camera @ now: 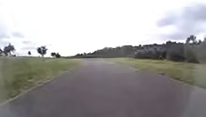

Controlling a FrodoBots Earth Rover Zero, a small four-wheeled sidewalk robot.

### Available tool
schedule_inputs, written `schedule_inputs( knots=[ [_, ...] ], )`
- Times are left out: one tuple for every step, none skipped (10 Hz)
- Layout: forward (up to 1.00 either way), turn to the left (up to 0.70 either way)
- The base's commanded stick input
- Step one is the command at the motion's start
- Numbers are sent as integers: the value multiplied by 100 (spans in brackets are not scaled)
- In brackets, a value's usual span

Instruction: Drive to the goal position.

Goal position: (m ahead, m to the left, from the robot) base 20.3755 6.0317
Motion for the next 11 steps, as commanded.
schedule_inputs(
  knots=[
    [70,0],
    [70,0],
    [70,0],
    [70,0],
    [70,0],
    [70,0],
    [70,0],
    [70,2],
    [70,13],
    [70,34],
    [70,35]
  ],
)
